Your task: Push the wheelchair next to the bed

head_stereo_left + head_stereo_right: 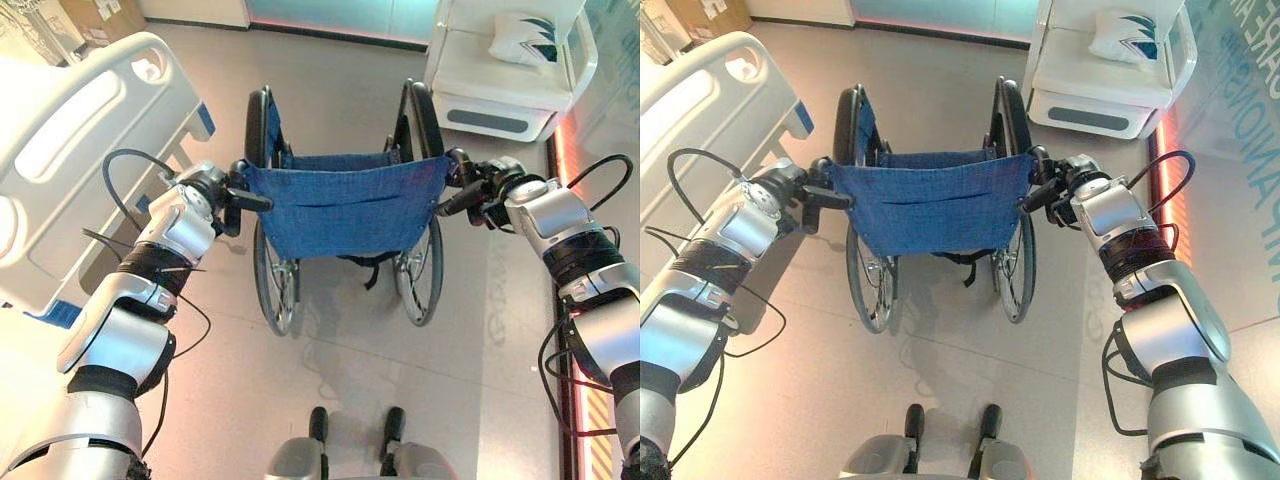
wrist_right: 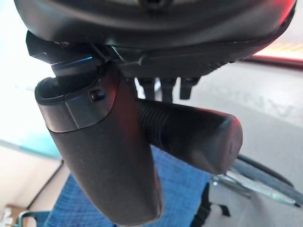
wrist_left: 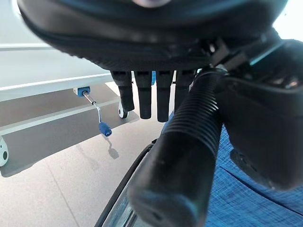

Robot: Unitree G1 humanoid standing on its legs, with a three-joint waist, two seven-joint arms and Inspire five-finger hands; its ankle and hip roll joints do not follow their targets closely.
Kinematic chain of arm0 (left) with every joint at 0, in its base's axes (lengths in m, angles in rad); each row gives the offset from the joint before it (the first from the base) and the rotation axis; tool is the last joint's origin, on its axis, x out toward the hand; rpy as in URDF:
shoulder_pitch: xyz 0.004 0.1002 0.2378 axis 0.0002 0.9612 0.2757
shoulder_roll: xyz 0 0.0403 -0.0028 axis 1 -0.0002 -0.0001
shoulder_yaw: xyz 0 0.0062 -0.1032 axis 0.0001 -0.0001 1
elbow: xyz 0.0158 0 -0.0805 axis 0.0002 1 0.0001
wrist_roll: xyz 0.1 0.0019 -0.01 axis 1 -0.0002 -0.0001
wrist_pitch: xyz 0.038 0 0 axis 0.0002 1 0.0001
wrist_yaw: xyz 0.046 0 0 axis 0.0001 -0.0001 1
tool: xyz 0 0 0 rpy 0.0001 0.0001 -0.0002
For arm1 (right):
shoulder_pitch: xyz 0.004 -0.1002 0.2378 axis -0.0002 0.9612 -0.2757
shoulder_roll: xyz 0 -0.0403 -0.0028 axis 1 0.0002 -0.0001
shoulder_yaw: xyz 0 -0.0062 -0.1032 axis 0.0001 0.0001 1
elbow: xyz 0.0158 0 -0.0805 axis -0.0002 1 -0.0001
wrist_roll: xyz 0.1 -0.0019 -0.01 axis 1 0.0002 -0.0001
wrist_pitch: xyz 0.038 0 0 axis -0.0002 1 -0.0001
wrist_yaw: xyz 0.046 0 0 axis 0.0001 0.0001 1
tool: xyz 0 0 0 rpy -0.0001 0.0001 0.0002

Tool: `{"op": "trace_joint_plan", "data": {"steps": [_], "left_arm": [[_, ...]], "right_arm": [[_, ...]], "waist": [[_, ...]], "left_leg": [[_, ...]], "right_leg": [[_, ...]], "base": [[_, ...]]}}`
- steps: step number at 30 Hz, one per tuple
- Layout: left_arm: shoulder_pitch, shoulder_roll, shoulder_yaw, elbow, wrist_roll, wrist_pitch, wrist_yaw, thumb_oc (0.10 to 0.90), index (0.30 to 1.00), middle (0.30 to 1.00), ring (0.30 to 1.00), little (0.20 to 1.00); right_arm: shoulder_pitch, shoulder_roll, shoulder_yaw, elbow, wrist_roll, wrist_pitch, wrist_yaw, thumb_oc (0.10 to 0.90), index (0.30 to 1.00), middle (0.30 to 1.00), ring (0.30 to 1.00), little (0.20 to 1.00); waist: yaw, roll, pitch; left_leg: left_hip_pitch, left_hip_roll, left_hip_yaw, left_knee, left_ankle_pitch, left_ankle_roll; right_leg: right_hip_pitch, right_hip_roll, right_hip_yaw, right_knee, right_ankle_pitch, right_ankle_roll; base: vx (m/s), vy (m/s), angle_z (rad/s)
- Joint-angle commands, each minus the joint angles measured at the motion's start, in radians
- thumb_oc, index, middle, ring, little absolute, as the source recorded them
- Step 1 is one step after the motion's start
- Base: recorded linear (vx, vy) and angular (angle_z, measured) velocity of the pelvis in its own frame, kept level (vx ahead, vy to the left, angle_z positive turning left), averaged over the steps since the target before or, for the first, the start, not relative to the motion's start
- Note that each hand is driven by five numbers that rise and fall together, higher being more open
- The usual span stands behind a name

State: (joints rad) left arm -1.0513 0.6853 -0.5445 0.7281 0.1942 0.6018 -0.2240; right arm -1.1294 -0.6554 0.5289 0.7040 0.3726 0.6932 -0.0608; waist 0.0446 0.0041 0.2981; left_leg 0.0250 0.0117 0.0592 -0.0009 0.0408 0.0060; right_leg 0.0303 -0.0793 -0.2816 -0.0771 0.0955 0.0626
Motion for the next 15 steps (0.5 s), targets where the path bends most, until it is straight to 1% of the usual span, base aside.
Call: {"op": "trace_joint_plan", "data": {"steps": [1,2,3,5,6,8,9,10,11,12,13,14,15], "left_arm": [[0.049,0.035,-0.081,0.095,0.084,0.003,0.028,0.698,0.747,0.747,0.747,0.747],[0.049,0.035,-0.081,0.095,0.084,0.003,0.029,0.698,0.747,0.747,0.747,0.747],[0.053,0.030,-0.082,0.091,0.082,-0.004,0.038,0.695,0.742,0.742,0.742,0.742],[0.054,0.026,-0.083,0.087,0.081,-0.007,0.044,0.685,0.728,0.728,0.728,0.728],[0.054,0.023,-0.083,0.084,0.088,-0.010,0.041,0.670,0.705,0.705,0.705,0.705],[0.053,0.016,-0.085,0.081,0.095,-0.008,0.039,0.675,0.712,0.712,0.712,0.712],[0.053,0.010,-0.087,0.081,0.105,-0.010,0.039,0.675,0.712,0.712,0.712,0.712],[0.053,0.009,-0.089,0.080,0.106,-0.017,0.036,0.673,0.709,0.709,0.709,0.709],[0.054,0.008,-0.088,0.079,0.106,-0.020,0.035,0.659,0.688,0.688,0.688,0.688],[0.056,0.004,-0.086,0.078,0.106,-0.038,0.042,0.588,0.582,0.582,0.582,0.582],[0.056,0.002,-0.088,0.074,0.100,-0.044,0.050,0.543,0.514,0.514,0.514,0.514],[0.055,-0.003,-0.094,0.072,0.093,-0.054,0.063,0.477,0.415,0.415,0.415,0.415],[0.054,-0.007,-0.095,0.068,0.085,-0.066,0.068,0.400,0.300,0.300,0.300,0.300]], "right_arm": [[-0.059,-0.058,0.051,0.042,0.017,-0.037,-0.055,0.800,0.900,0.900,0.900,0.900],[-0.059,-0.058,0.051,0.042,0.018,-0.037,-0.056,0.800,0.900,0.900,0.900,0.900],[-0.055,-0.052,0.047,0.035,0.023,-0.068,-0.083,0.800,0.900,0.900,0.900,0.900],[-0.055,-0.047,0.047,0.027,0.041,-0.085,-0.105,0.800,0.900,0.900,0.900,0.900],[-0.056,-0.044,0.042,0.022,0.053,-0.093,-0.118,0.800,0.900,0.900,0.900,0.900],[-0.059,-0.039,0.037,0.017,0.061,-0.108,-0.133,0.800,0.900,0.900,0.900,0.900],[-0.061,-0.033,0.036,0.016,0.071,-0.133,-0.141,0.800,0.900,0.900,0.900,0.900],[-0.062,-0.031,0.035,0.009,0.075,-0.155,-0.138,0.687,0.731,0.731,0.731,0.731],[-0.062,-0.031,0.036,0.008,0.076,-0.164,-0.134,0.525,0.488,0.488,0.488,0.488],[-0.066,-0.028,0.034,-0.003,0.069,-0.186,-0.117,0.400,0.300,0.300,0.300,0.300],[-0.066,-0.024,0.035,-0.011,0.066,-0.191,-0.113,0.400,0.300,0.300,0.300,0.300],[-0.070,-0.020,0.039,-0.014,0.057,-0.193,-0.109,0.400,0.300,0.300,0.300,0.300],[-0.073,-0.018,0.045,-0.017,0.051,-0.198,-0.106,0.400,0.300,0.300,0.300,0.300]], "waist": [[0.023,-0.032,-0.002],[0.023,-0.032,-0.002],[0.023,-0.030,-0.003],[0.024,-0.029,-0.002],[0.025,-0.029,-0.003],[0.025,-0.027,-0.003],[0.026,-0.027,-0.003],[0.027,-0.025,-0.004],[0.027,-0.024,-0.004],[0.028,-0.024,-0.006],[0.029,-0.024,-0.007],[0.029,-0.024,-0.009],[0.030,-0.024,-0.009]], "left_leg": [[-0.076,-0.037,0.025,0.087,-0.083,0.004],[-0.076,-0.037,0.025,0.087,-0.083,0.004],[-0.074,-0.038,0.024,0.085,-0.082,0.004],[-0.075,-0.038,0.024,0.085,-0.083,0.004],[-0.076,-0.039,0.022,0.087,-0.083,0.003],[-0.077,-0.039,0.021,0.088,-0.083,0.003],[-0.077,-0.040,0.022,0.090,-0.083,0.002],[-0.077,-0.040,0.019,0.091,-0.084,0.002],[-0.077,-0.040,0.018,0.091,-0.084,0.002],[-0.079,-0.041,0.016,0.094,-0.083,0.000],[-0.081,-0.041,0.015,0.094,-0.083,0.000],[-0.082,-0.041,0.016,0.094,-0.083,-0.001],[-0.082,-0.040,0.016,0.095,-0.084,-0.001]], "right_leg": [[-0.027,-0.002,-0.010,0.160,-0.144,-0.005],[-0.026,-0.002,-0.010,0.160,-0.144,-0.005],[-0.024,-0.002,-0.011,0.158,-0.144,-0.006],[-0.023,-0.002,-0.012,0.158,-0.144,-0.007],[-0.022,-0.003,-0.014,0.159,-0.145,-0.006],[-0.024,-0.004,-0.014,0.161,-0.145,-0.006],[-0.023,-0.005,-0.015,0.161,-0.145,-0.007],[-0.021,-0.005,-0.016,0.162,-0.147,-0.008],[-0.021,-0.005,-0.015,0.162,-0.148,-0.008],[-0.021,-0.006,-0.017,0.163,-0.148,-0.008],[-0.021,-0.006,-0.017,0.162,-0.148,-0.008],[-0.023,-0.008,-0.019,0.162,-0.147,-0.007],[-0.023,-0.009,-0.021,0.163,-0.148,-0.008]], "base": [[0.00,0.000,0.00],[0.00,0.000,0.00],[0.00,0.000,0.00],[0.00,0.000,0.00],[0.00,0.000,0.00],[0.00,0.000,0.00],[0.00,0.000,0.00],[0.00,0.000,0.00],[0.00,0.000,0.00],[0.00,0.000,0.00],[0.00,0.000,0.00],[0.00,0.000,0.00],[0.00,0.000,0.00]]}}
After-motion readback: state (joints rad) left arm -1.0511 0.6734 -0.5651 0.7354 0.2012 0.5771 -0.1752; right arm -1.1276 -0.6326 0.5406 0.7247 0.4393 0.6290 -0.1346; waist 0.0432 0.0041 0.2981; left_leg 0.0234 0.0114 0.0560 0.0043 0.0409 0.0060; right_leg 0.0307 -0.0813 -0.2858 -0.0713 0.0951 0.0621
